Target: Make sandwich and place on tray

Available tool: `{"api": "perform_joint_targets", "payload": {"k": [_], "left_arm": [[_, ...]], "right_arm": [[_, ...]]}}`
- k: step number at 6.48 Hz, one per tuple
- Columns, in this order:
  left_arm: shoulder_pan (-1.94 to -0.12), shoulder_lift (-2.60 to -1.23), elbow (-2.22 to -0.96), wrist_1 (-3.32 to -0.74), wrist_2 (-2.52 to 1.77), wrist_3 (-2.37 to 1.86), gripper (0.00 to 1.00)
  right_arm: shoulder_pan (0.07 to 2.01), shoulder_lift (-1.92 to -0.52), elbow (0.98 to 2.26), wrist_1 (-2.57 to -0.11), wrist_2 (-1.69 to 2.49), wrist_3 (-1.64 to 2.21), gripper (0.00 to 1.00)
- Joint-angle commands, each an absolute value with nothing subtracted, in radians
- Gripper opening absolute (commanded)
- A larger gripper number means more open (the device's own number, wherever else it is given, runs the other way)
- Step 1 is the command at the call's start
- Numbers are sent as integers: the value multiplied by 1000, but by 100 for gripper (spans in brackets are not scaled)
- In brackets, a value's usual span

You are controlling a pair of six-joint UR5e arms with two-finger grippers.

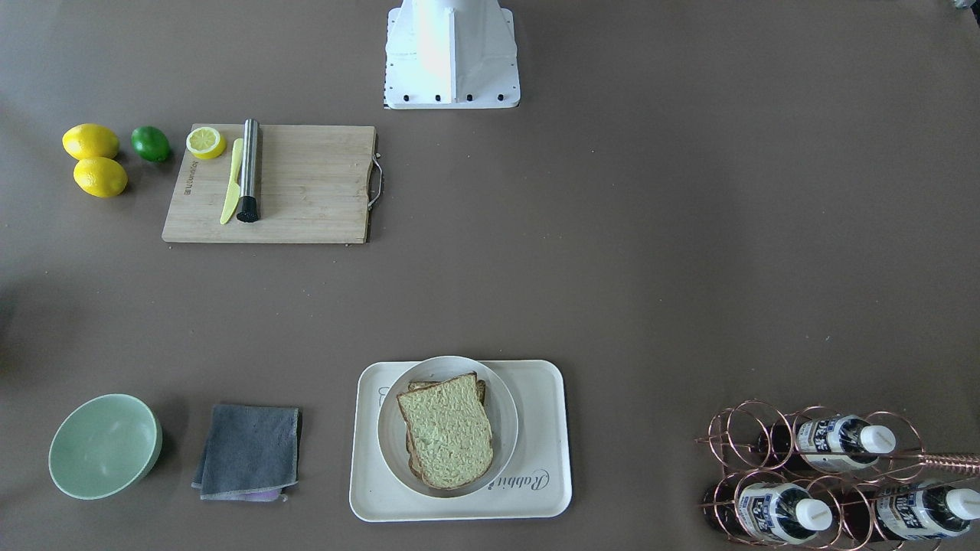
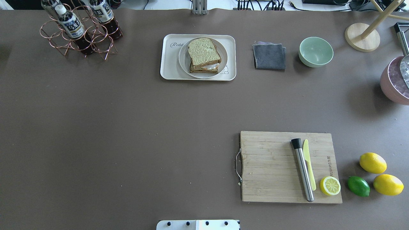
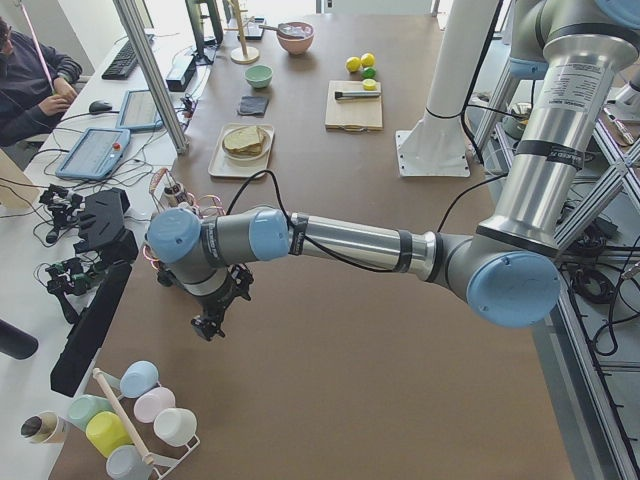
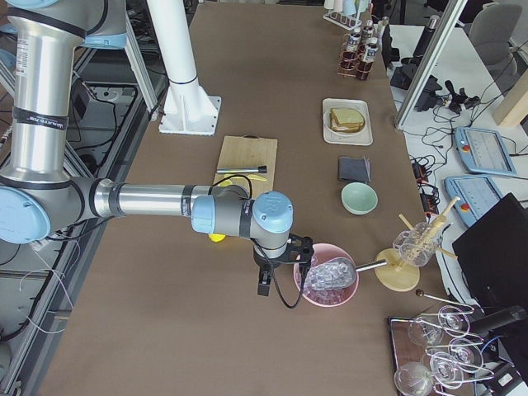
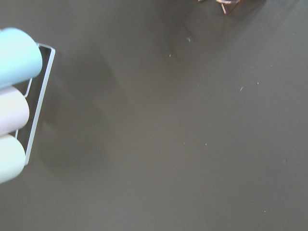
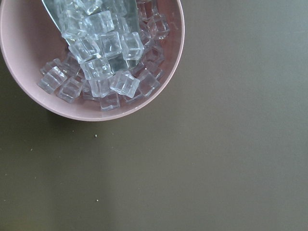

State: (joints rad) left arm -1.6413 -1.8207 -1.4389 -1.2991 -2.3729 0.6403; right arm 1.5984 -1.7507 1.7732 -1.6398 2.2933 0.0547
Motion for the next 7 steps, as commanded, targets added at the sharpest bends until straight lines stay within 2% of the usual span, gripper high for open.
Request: {"api": "perform_joint_targets", "payload": {"k": [1,3,7], "left_arm": [[-1658,-1713,-1425,-1501,-2375,606,98],[-1657,-1712,-1427,-1505,-2375,427,98],[-1657,-1672,-1427,-1506,-2375,427,98]], "right_arm": [[1598,-1758,1775,-1640,2295,57,100],[1600,-1759,1775,-1638,2298,57,100],[1600,-1759,1775,-1638,2298,57,100]]}}
